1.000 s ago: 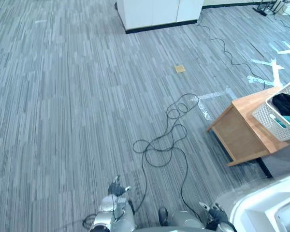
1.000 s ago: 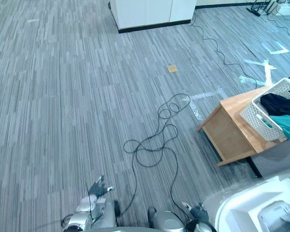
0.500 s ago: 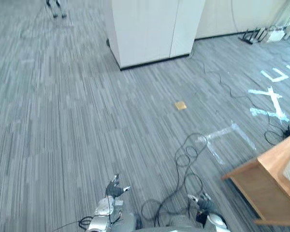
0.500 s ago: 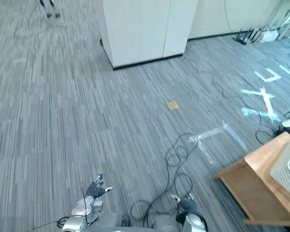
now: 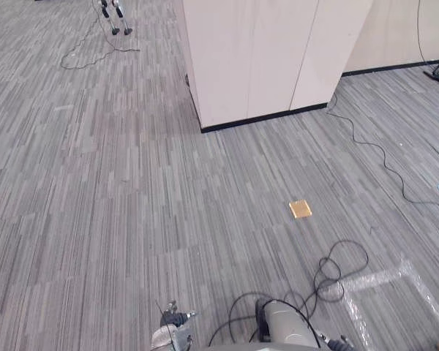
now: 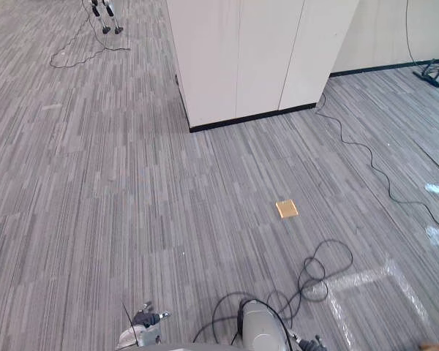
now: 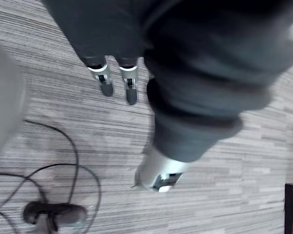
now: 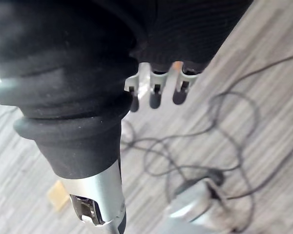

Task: Organize washtable

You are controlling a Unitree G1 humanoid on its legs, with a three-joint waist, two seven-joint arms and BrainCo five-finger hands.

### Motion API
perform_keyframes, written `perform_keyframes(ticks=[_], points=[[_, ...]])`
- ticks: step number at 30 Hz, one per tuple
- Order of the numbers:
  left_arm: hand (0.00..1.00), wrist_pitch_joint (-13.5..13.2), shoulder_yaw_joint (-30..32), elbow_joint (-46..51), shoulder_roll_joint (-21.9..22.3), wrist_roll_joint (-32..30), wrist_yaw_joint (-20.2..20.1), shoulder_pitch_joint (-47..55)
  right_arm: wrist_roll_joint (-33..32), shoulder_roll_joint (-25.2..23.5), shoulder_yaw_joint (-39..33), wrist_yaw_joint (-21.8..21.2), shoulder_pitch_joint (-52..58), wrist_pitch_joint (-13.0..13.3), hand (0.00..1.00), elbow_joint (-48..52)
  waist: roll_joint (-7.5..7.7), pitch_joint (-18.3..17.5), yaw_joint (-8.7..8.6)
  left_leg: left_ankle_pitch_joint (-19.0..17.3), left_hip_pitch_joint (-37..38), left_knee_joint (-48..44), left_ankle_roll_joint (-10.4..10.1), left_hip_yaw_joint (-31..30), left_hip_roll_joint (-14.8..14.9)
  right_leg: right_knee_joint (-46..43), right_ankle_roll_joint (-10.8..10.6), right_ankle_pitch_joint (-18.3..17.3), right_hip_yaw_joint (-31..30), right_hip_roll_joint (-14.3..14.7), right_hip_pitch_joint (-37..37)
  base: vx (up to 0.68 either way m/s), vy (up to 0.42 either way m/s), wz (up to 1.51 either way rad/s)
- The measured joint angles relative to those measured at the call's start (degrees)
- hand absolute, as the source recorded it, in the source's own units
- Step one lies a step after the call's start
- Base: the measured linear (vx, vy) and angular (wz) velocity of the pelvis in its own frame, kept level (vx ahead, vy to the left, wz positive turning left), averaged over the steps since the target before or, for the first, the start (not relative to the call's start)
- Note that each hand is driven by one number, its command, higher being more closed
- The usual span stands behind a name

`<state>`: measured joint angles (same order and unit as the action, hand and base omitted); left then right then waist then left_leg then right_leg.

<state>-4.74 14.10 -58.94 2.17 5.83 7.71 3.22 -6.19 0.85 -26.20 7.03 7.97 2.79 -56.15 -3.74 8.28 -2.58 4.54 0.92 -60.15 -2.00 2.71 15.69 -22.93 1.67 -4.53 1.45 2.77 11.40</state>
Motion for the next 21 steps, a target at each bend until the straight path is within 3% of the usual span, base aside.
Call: perform_keyframes(ticks=[1,2,3,5,6,7,8,9,10,11,12,14,15,16,17,18,19,20,21], points=[[0.00,0.01,0.03,0.19,-0.75,0.02,0.00,0.13,-0.60,0.64,1.70,0.21,-0.09,0.12,0.00,-0.21,0.47,0.36,0.73,-3.62,-1.48,-3.89,1.35,2.26,0.77,1.84,0.28,-0.18,-0.68,0.39,-3.47,0.70,-0.085,-0.59],[0.00,-0.14,-0.04,0.58,-2.16,-0.02,0.05,0.85,-1.52,0.84,4.38,0.73,-1.18,0.74,0.00,-0.32,2.34,0.71,1.84,-8.85,-4.76,-6.21,1.94,5.90,0.35,5.60,0.77,-0.49,-1.98,-0.06,-9.52,0.65,-0.038,-0.53],[0.00,-0.15,0.00,1.22,-3.13,-0.02,0.07,1.47,-2.28,0.80,6.57,0.70,-2.72,1.62,0.00,-0.31,3.23,0.69,2.42,-12.27,-9.38,-3.92,1.09,7.72,-0.65,9.54,0.77,-0.54,-3.04,-0.81,-13.96,0.72,0.002,-0.57],[0.00,-0.34,0.10,3.38,-2.99,0.26,0.06,1.77,-2.28,0.49,6.96,0.56,-5.94,2.38,0.00,-0.25,3.23,0.85,3.60,-15.86,-16.33,5.84,-0.29,10.19,-1.30,13.76,-0.03,-1.43,-4.21,-2.05,-19.02,0.57,0.079,-0.40],[0.00,-0.52,-0.14,3.95,-2.94,0.22,0.06,1.78,-2.28,0.51,7.22,0.55,-7.04,2.47,0.00,-0.14,3.27,0.88,3.68,-15.74,-18.49,14.69,-0.41,10.65,-3.20,14.94,-1.00,-2.90,-4.06,-3.13,-21.13,0.57,0.158,-0.06],[0.00,-0.57,-0.89,4.37,-2.71,0.21,0.07,1.86,-2.28,0.15,6.96,0.52,-7.26,2.54,0.00,0.66,2.99,0.87,3.50,-14.37,-18.56,29.71,-1.63,10.84,-6.41,15.47,-1.83,-5.20,-2.98,-4.64,-23.74,0.57,0.182,0.18],[0.00,-0.54,-1.55,4.37,-2.48,0.11,0.06,2.11,-2.25,0.24,6.97,0.55,-6.70,2.69,0.00,1.36,2.18,0.68,3.54,-11.32,-18.08,41.66,-2.87,10.35,-8.42,15.85,-2.02,-7.28,-2.97,-4.94,-26.36,0.59,0.234,0.27],[0.00,-0.56,-2.85,4.44,-2.34,0.19,-0.02,2.60,-2.24,0.41,7.00,0.53,-6.18,2.94,0.00,1.47,0.85,0.17,3.81,-7.42,-18.50,49.25,-2.35,9.38,-8.91,16.47,-2.30,-9.34,-2.92,-4.42,-28.64,0.65,0.309,0.17],[0.00,-0.64,-3.55,4.66,-2.42,-0.11,0.05,2.35,-2.20,0.11,7.23,0.55,-5.74,2.82,0.00,0.67,1.14,-0.21,4.61,0.81,-18.60,46.99,2.71,8.68,-10.35,16.22,-2.98,-10.90,-3.31,-4.89,-30.83,0.68,0.327,0.20],[0.00,-0.51,-4.34,4.58,-2.71,-0.40,0.05,1.96,-2.18,-0.45,7.29,0.51,-5.64,2.78,0.00,0.56,1.92,-0.35,4.45,1.44,-18.63,46.43,3.81,8.98,-11.29,15.73,-2.94,-10.87,-3.09,-5.75,-31.16,0.66,0.337,0.37],[0.00,-0.58,-5.78,4.64,-3.94,-1.53,-0.06,1.70,-2.12,-1.41,8.18,0.51,-5.37,2.87,0.00,0.57,4.15,-0.87,4.04,0.34,-18.49,46.22,5.57,10.10,-13.30,12.02,-2.87,-10.49,-3.80,-7.83,-29.83,0.64,0.324,0.53],[0.00,-0.62,-7.31,4.64,-5.29,-2.32,-0.14,1.69,-1.20,-2.03,9.13,0.46,-5.22,2.88,0.00,0.56,5.24,-1.14,3.61,-2.64,-18.42,42.81,7.66,10.03,-15.11,2.70,-5.43,-7.78,-7.14,-8.87,-26.58,0.68,0.341,0.43],[0.00,-0.55,-7.25,4.62,-5.47,-3.26,-0.07,1.70,-0.11,-2.28,9.13,0.39,-5.25,2.87,0.00,0.29,5.61,-1.10,3.49,-5.73,-16.21,41.22,8.32,10.20,-16.12,-5.53,-9.09,-3.74,-8.59,-8.43,-24.56,0.70,0.331,0.30],[0.00,-0.46,-7.42,4.20,-5.83,-4.53,-0.10,1.79,0.76,-2.46,9.13,0.28,-5.17,2.89,0.00,-0.56,5.90,-1.03,3.23,-7.93,-12.62,41.70,8.65,9.56,-17.16,-15.16,-15.39,2.84,-9.90,-8.22,-21.78,0.58,0.265,0.23],[0.00,-0.45,-7.74,3.76,-5.80,-4.75,-0.09,1.78,1.28,-2.52,9.15,0.22,-5.26,2.94,0.00,-0.94,5.84,-0.98,3.12,-8.71,-10.63,42.32,8.54,9.14,-17.65,-20.52,-17.32,3.50,-10.59,-7.79,-19.95,0.39,0.175,0.24],[0.00,-0.23,-8.16,2.62,-5.97,-4.99,-0.09,1.70,1.86,-2.60,9.16,0.16,-5.18,2.98,0.00,-1.21,5.73,-0.89,3.03,-9.67,-6.42,44.36,8.56,7.95,-18.44,-29.93,-16.61,0.97,-10.74,-6.44,-15.84,0.34,0.121,0.22],[0.00,0.00,-8.46,2.42,-6.02,-4.99,-0.09,1.71,2.14,-2.58,9.16,0.16,-5.09,2.97,0.00,-1.46,5.56,-0.86,2.89,-9.69,-4.16,46.13,8.56,7.31,-18.82,-33.27,-15.57,-1.25,-9.92,-6.08,-13.61,0.49,0.163,0.43],[0.00,0.53,-9.73,1.40,-6.06,-4.95,-0.07,1.74,2.43,-1.93,9.28,0.21,-4.77,3.04,0.00,-0.79,4.50,-0.73,2.15,-9.59,0.10,49.60,8.47,5.79,-18.94,-34.64,-10.32,-6.01,-7.42,-5.47,-9.52,0.45,0.116,0.57],[0.00,1.02,-9.97,0.37,-5.75,-4.93,-0.17,1.27,2.97,-1.14,9.18,0.22,-4.50,3.06,0.00,-0.77,3.67,-0.64,1.42,-9.56,3.47,52.06,8.45,4.32,-18.80,-31.01,-6.98,-8.98,-5.34,-4.67,-6.01,0.35,0.070,0.65]])
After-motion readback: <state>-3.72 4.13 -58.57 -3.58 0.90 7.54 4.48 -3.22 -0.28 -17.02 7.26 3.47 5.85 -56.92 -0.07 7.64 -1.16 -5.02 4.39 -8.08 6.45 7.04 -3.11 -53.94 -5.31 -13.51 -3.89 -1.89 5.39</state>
